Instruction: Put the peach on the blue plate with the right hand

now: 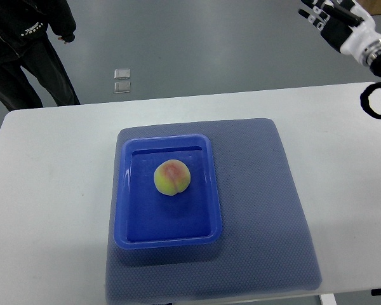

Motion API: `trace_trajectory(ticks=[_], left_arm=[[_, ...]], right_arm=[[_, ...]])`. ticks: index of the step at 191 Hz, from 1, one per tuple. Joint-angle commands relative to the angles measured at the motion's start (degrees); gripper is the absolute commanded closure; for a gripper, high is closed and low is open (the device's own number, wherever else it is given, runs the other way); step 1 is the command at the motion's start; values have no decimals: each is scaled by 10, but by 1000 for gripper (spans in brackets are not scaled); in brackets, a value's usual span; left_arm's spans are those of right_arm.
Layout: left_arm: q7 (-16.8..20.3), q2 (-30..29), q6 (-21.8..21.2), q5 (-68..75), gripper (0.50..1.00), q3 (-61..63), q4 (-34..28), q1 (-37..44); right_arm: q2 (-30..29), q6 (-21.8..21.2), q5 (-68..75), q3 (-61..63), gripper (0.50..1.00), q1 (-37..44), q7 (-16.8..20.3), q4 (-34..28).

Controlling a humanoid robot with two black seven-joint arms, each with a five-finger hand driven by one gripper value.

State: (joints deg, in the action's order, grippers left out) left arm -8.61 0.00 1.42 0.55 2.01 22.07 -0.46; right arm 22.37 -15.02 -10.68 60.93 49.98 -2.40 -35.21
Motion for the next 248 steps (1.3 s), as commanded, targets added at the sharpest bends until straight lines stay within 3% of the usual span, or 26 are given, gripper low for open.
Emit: trace_trajectory(ticks=[1,21,47,117,183,248], left_arm=[[0,0,0,1,500,1,1,0],[0,0,1,1,500,1,2,0],[0,0,1,2,500,2,3,0],[0,0,1,2,500,4,2,0],[-1,0,1,2,500,3,2,0],[-1,0,1,2,500,2,2,0]], right_arm=[[10,-12,4,8,568,-13,-32,118],[32,-61,21,8,568,-18,-53,207],[53,-127,56,6,568,-45,-54,226],[37,-157,91,9,568,-56,-55,225],[-95,-170,80,-5,568,-45,-56,213],[-152,-163,72,-69,568,-29,-74,212]])
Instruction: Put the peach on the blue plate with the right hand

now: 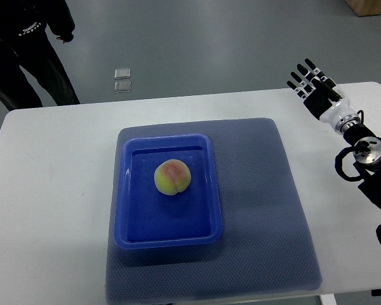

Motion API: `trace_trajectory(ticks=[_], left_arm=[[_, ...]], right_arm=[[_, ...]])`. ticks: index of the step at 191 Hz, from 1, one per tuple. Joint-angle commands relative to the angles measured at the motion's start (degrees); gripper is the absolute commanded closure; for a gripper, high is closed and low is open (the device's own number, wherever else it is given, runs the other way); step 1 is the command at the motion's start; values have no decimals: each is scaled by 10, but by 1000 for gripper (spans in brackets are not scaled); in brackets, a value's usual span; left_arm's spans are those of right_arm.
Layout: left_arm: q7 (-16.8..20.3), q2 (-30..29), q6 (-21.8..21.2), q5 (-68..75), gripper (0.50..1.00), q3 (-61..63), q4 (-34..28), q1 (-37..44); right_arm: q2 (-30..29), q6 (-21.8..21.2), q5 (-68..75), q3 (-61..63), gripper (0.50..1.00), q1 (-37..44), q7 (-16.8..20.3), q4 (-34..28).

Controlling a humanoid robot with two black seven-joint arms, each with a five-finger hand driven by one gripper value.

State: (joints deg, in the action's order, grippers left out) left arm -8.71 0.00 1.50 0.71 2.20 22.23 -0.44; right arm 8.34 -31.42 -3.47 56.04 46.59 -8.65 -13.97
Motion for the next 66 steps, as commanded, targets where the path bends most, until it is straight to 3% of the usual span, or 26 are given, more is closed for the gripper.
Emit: trace_trajectory(ticks=[1,66], left_arm=[[0,0,0,0,500,0,0,0],[0,0,0,0,500,0,-1,0]], right_arm=[[-12,1,0,-21,568,6,-12,0],[-26,5,-1,-48,568,10,-17,0]])
